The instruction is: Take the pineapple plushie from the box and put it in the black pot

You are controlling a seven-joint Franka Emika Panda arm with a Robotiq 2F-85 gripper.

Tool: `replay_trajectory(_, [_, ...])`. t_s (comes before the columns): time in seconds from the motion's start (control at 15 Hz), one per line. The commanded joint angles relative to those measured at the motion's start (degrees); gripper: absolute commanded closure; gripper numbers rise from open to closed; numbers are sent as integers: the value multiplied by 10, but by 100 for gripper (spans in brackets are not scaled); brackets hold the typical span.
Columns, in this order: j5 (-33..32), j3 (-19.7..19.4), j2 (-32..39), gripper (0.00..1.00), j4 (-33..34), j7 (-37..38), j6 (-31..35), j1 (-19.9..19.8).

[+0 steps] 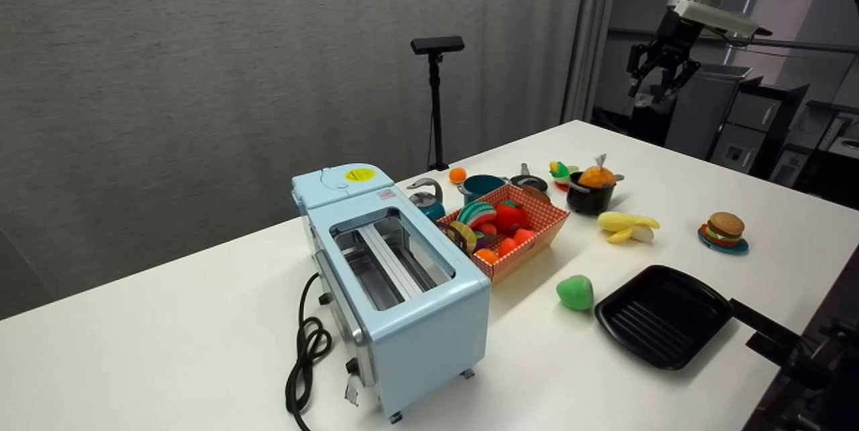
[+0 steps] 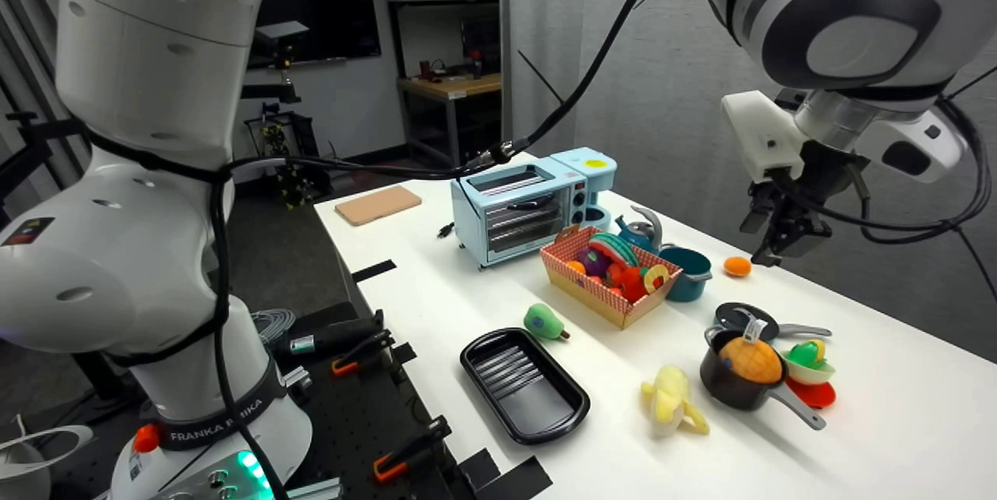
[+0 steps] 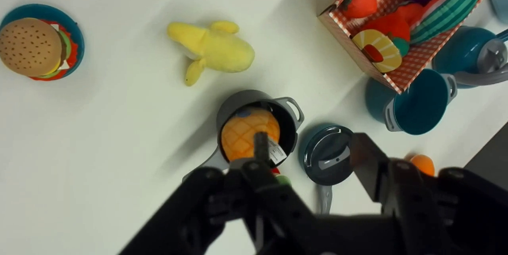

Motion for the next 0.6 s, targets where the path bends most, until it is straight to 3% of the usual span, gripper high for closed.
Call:
replay_trajectory(0.0, [-6, -1, -8, 11, -6, -1, -18, 9])
replay_trajectory(0.07, [-7, 0, -9, 2, -7, 0, -18, 11])
replay_trajectory(0.13, [-8, 0, -9, 0, -8, 0, -19, 13])
replay_trajectory(0.53, [-14, 0, -28, 0, -32, 4, -24, 23])
